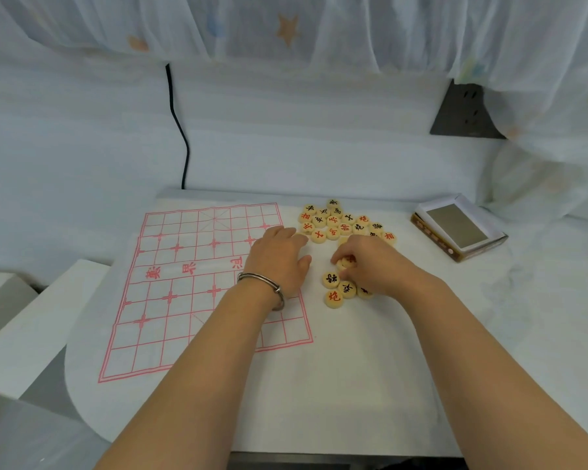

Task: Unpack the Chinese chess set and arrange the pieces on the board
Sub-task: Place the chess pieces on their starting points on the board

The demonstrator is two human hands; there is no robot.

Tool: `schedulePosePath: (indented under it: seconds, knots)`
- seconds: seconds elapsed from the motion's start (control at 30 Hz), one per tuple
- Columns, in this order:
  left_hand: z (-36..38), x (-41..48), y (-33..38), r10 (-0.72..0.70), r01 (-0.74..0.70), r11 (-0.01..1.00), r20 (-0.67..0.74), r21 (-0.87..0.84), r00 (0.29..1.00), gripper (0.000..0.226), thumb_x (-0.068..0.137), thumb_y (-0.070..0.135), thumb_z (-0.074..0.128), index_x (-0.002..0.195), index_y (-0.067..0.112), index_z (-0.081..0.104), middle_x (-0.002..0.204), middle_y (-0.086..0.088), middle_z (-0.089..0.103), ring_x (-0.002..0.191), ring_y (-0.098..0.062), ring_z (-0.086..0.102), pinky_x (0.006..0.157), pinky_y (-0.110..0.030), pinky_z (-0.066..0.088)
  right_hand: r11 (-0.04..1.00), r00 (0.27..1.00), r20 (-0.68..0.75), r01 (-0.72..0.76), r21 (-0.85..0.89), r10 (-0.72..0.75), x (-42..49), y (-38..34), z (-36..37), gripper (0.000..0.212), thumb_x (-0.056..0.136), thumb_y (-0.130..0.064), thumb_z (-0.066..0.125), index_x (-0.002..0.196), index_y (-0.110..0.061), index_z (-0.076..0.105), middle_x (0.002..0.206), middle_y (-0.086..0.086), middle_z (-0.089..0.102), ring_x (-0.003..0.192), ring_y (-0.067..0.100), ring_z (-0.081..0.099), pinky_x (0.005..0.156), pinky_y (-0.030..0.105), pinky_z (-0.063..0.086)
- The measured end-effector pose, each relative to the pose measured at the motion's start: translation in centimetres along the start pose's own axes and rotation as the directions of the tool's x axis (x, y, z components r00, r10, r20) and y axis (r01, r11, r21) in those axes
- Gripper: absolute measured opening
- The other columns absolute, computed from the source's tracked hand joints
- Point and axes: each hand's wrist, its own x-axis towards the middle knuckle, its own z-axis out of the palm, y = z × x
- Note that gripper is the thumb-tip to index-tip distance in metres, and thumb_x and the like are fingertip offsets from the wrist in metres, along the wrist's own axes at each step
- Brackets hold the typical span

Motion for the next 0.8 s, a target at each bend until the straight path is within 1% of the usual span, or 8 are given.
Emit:
schedulePosePath:
  seconds: [0.2, 0.33, 0.4, 0.5, 0.57, 0.63, 0.7, 0.8]
  knots:
    - [-0.4, 0.1, 0.4, -0.02, 0.02, 1.0, 0.019, -0.018, 1.0, 0.044, 0.097, 0.033, 0.041, 0.138, 0.019, 0.042, 0.146, -0.003, 0.038, 0.137, -0.022, 0.026, 0.112, -0.036, 0.027, 0.998, 0.999, -0.032, 0.008, -0.066, -0.01, 0.4, -0.2, 0.6, 0.03, 0.086, -0.014, 0.064, 0.115, -0.015, 0.064, 0.113, 0.004, 0.056, 0.102, 0.022, 0.053, 0.08, 0.027, 0.042]
    - [-1.4, 1.0, -0.1, -0.039, 0.04, 0.999, 0.067, -0.019, 0.997, 0.042, 0.096, 0.033, 0.041, 0.136, 0.018, 0.045, 0.142, -0.005, 0.042, 0.134, -0.025, 0.03, 0.11, -0.039, 0.032, 0.998, 0.998, -0.058, -0.011, -0.059, 0.007, 0.6, -0.5, 0.9, 0.028, 0.087, -0.01, 0.062, 0.114, -0.014, 0.064, 0.113, 0.006, 0.055, 0.099, 0.023, 0.053, 0.08, 0.031, 0.046]
    - [-1.7, 1.3, -0.6, -0.057, 0.06, 0.997, 0.047, -0.056, 0.997, 0.041, 0.096, 0.032, 0.042, 0.134, 0.017, 0.047, 0.138, -0.005, 0.047, 0.131, -0.025, 0.036, 0.107, -0.04, 0.035, 1.0, 0.994, -0.107, -0.008, -0.02, 0.006, 0.6, -0.7, 0.7, 0.028, 0.087, -0.01, 0.061, 0.115, -0.014, 0.063, 0.114, 0.006, 0.056, 0.102, 0.023, 0.053, 0.08, 0.028, 0.042]
    - [-1.5, 1.3, -1.1, -0.081, 0.084, 0.993, 0.04, -0.079, 0.996, 0.04, 0.095, 0.032, 0.043, 0.132, 0.016, 0.05, 0.132, -0.005, 0.052, 0.126, -0.025, 0.041, 0.103, -0.041, 0.04, 0.991, 0.975, -0.217, -0.017, 0.131, 0.046, 0.6, -1.0, -0.2, 0.026, 0.089, -0.01, 0.061, 0.115, -0.013, 0.063, 0.116, 0.004, 0.056, 0.109, 0.021, 0.051, 0.08, 0.022, 0.032]
    - [-1.2, 1.5, -1.0, -0.084, 0.087, 0.993, 0.05, -0.075, 0.995, 0.041, 0.095, 0.032, 0.042, 0.133, 0.017, 0.048, 0.134, -0.005, 0.05, 0.127, -0.025, 0.04, 0.104, -0.041, 0.039, 0.977, 0.959, -0.27, -0.022, 0.213, 0.08, 1.0, -1.2, -0.7, 0.026, 0.089, -0.011, 0.06, 0.115, -0.013, 0.064, 0.114, 0.005, 0.057, 0.109, 0.022, 0.051, 0.081, 0.023, 0.032]
    - [-1.3, 1.8, -1.0, -0.111, 0.116, 0.987, 0.05, -0.109, 0.993, 0.044, 0.095, 0.035, 0.043, 0.135, 0.018, 0.045, 0.138, -0.004, 0.047, 0.13, -0.025, 0.038, 0.105, -0.042, 0.038, 0.973, 0.951, -0.297, -0.016, 0.23, 0.086, 2.0, -1.8, -1.1, 0.027, 0.089, -0.013, 0.061, 0.116, -0.013, 0.063, 0.113, 0.006, 0.057, 0.107, 0.023, 0.053, 0.08, 0.024, 0.033]
    - [-1.3, 2.1, -1.4, -0.161, 0.167, 0.979, 0.063, -0.121, 0.985, 0.048, 0.095, 0.039, 0.044, 0.138, 0.018, 0.041, 0.141, -0.004, 0.044, 0.132, -0.025, 0.036, 0.106, -0.042, 0.037, 0.976, 0.952, -0.299, -0.001, 0.217, 0.067, 3.6, -2.5, -1.5, 0.027, 0.089, -0.012, 0.061, 0.116, -0.011, 0.063, 0.114, 0.007, 0.057, 0.107, 0.024, 0.053, 0.081, 0.024, 0.035]
    - [-1.1, 2.2, -2.3, -0.205, 0.216, 0.974, 0.14, -0.066, 0.969, 0.055, 0.093, 0.041, 0.045, 0.141, 0.018, 0.033, 0.145, -0.005, 0.037, 0.135, -0.028, 0.029, 0.107, -0.045, 0.032, 0.991, 0.964, -0.262, 0.005, 0.135, 0.031, 6.5, -3.3, -1.9, 0.028, 0.089, -0.012, 0.06, 0.117, -0.009, 0.061, 0.118, 0.009, 0.057, 0.108, 0.025, 0.054, 0.084, 0.029, 0.042]
